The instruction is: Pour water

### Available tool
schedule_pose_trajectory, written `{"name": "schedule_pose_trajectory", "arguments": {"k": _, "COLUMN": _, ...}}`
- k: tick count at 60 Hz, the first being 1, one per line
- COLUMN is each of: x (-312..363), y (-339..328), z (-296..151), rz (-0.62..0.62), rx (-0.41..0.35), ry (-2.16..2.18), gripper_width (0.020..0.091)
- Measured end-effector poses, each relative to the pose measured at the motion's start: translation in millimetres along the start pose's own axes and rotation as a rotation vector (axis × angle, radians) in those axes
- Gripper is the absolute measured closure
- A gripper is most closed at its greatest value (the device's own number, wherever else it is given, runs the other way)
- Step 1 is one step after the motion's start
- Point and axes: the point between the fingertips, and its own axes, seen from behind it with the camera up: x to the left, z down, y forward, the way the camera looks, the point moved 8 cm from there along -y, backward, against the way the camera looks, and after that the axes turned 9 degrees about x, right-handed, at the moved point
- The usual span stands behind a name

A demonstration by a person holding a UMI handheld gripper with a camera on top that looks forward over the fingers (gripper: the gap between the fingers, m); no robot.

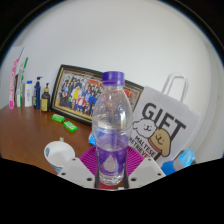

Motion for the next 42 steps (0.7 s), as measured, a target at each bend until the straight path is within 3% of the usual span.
{"name": "schedule_pose_trajectory", "arguments": {"k": 6, "x": -4, "y": 20, "z": 21, "rz": -0.088, "rx": -0.001, "ry": 0.137, "gripper_width": 0.0781}}
{"name": "schedule_pose_trajectory", "arguments": {"k": 16, "x": 1, "y": 47, "z": 54, "rz": -0.123, "rx": -0.002, "ry": 0.225, "gripper_width": 0.0779}}
{"name": "schedule_pose_trajectory", "arguments": {"k": 27, "x": 2, "y": 66, "z": 82, "rz": -0.127, "rx": 0.011, "ry": 0.283, "gripper_width": 0.0774}}
{"name": "schedule_pose_trajectory", "arguments": {"k": 34, "x": 4, "y": 64, "z": 85, "rz": -0.115, "rx": -0.022, "ry": 0.279, "gripper_width": 0.0773}}
{"name": "schedule_pose_trajectory", "arguments": {"k": 42, "x": 5, "y": 63, "z": 85, "rz": -0.086, "rx": -0.014, "ry": 0.293, "gripper_width": 0.0722}}
